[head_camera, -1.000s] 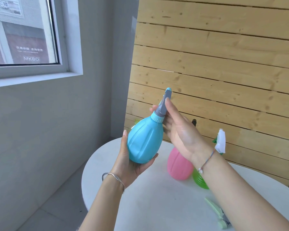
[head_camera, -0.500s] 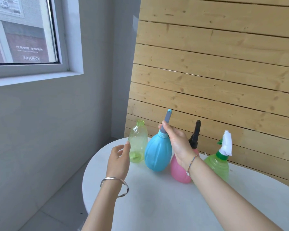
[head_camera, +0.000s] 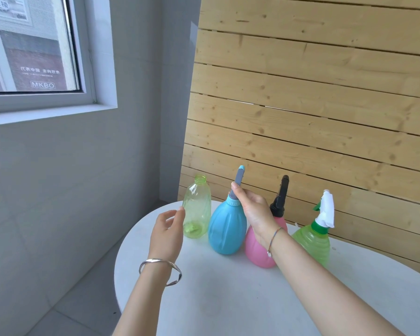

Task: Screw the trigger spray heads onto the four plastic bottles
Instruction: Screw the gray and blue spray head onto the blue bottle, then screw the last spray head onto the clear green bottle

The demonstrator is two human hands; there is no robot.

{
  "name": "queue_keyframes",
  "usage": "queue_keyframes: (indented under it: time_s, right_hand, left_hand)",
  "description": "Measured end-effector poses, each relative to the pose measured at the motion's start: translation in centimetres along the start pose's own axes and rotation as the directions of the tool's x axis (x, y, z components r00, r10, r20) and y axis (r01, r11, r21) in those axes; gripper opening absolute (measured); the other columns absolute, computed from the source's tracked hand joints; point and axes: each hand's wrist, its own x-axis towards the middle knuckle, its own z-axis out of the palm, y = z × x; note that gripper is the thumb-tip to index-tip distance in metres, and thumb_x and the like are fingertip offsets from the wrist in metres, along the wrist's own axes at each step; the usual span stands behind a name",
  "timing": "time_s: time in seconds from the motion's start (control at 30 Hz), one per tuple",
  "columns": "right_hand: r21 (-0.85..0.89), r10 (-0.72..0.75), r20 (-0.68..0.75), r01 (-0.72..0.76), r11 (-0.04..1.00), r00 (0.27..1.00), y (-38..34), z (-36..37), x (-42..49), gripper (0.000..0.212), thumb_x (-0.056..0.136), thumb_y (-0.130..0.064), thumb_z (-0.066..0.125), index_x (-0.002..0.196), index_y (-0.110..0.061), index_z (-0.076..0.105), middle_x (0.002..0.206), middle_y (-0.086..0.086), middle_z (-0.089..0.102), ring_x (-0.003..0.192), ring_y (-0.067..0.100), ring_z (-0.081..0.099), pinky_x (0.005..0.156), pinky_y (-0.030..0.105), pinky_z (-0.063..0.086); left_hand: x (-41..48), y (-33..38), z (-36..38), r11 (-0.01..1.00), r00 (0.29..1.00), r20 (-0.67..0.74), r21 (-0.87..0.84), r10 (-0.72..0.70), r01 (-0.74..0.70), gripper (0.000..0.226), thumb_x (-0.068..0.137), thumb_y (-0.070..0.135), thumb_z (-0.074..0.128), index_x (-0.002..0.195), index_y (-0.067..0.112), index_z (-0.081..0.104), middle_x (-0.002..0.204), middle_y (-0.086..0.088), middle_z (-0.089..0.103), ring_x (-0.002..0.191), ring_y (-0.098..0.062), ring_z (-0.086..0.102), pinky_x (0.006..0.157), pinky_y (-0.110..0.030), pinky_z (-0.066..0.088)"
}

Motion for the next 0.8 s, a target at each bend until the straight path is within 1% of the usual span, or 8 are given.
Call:
queue_keyframes:
  time_s: [0.13,0.27,0.33,0.43,0.53,0.63,0.8]
  right_hand:
    - [0.009,-0.017,-0.016,0.018,1.000,1.000,0.1,0.0,-0.1,0.029,0.083,-0.046,0.062,0.088,-0.019,0.070,0.082,-0.012,0.067,0.078,0.001,0.059,0.069,0.017,0.041]
    - [0.022,-0.030,-0.043,0.031,0.999,0.999,0.1,0.1,-0.2,0.031,0.083,-0.041,0.064,0.098,-0.014,0.068,0.084,-0.013,0.067,0.079,-0.001,0.059,0.068,0.014,0.040]
    - [0.015,-0.035,-0.044,0.036,0.999,0.998,0.0,0.2,-0.4,0.029,0.084,-0.039,0.065,0.099,-0.014,0.068,0.085,-0.012,0.068,0.081,0.001,0.060,0.068,0.014,0.041]
    - [0.031,-0.037,-0.071,0.039,0.999,0.997,-0.1,0.5,-0.6,0.030,0.083,-0.036,0.066,0.101,-0.012,0.068,0.090,-0.007,0.069,0.083,0.004,0.061,0.069,0.015,0.042]
    - [0.061,-0.040,-0.117,0.047,0.997,0.992,-0.1,1.0,-0.7,0.026,0.083,-0.034,0.067,0.097,-0.013,0.068,0.091,-0.002,0.069,0.085,0.011,0.061,0.073,0.018,0.044]
    - [0.080,-0.032,-0.154,0.045,0.996,0.988,-0.1,1.3,-0.7,0.022,0.083,-0.033,0.067,0.093,-0.014,0.067,0.089,-0.001,0.068,0.086,0.013,0.060,0.078,0.023,0.044]
    - [0.060,-0.040,-0.164,0.050,0.997,0.986,-0.3,1.3,-0.6,0.029,0.083,-0.034,0.067,0.100,-0.010,0.068,0.093,0.001,0.070,0.088,0.015,0.062,0.078,0.023,0.045]
  left_hand:
    - [0.1,0.0,-0.2,1.000,1.000,-0.005,-0.002,0.006,-0.006,0.038,0.092,0.039,0.048,0.121,0.014,0.052,0.122,-0.004,0.058,0.099,-0.020,0.052,0.082,-0.030,0.038]
    - [0.2,0.0,-0.3,1.000,1.000,-0.004,-0.005,0.007,-0.007,0.038,0.092,0.039,0.048,0.121,0.015,0.052,0.124,-0.005,0.058,0.101,-0.021,0.053,0.083,-0.031,0.038]
    - [0.1,0.0,-0.3,1.000,1.000,-0.005,-0.006,0.006,-0.007,0.037,0.092,0.039,0.047,0.121,0.016,0.052,0.124,-0.005,0.059,0.101,-0.021,0.053,0.083,-0.031,0.038]
    - [0.2,0.0,-0.3,1.000,1.000,-0.008,-0.006,0.001,-0.001,0.036,0.092,0.039,0.048,0.119,0.016,0.052,0.124,-0.005,0.059,0.101,-0.021,0.053,0.083,-0.031,0.038]
    - [0.1,0.0,-0.2,1.000,1.000,-0.001,-0.012,-0.006,0.006,0.035,0.092,0.039,0.048,0.118,0.016,0.052,0.123,-0.005,0.059,0.101,-0.021,0.053,0.082,-0.031,0.038]
    - [0.1,0.0,-0.3,1.000,1.000,0.002,-0.015,-0.006,0.006,0.033,0.092,0.039,0.048,0.116,0.017,0.052,0.122,-0.004,0.059,0.101,-0.020,0.053,0.082,-0.031,0.037]
    - [0.2,0.1,-0.4,1.000,1.000,0.002,-0.021,-0.012,0.012,0.034,0.092,0.039,0.048,0.117,0.017,0.052,0.124,-0.004,0.059,0.102,-0.020,0.053,0.082,-0.030,0.037]
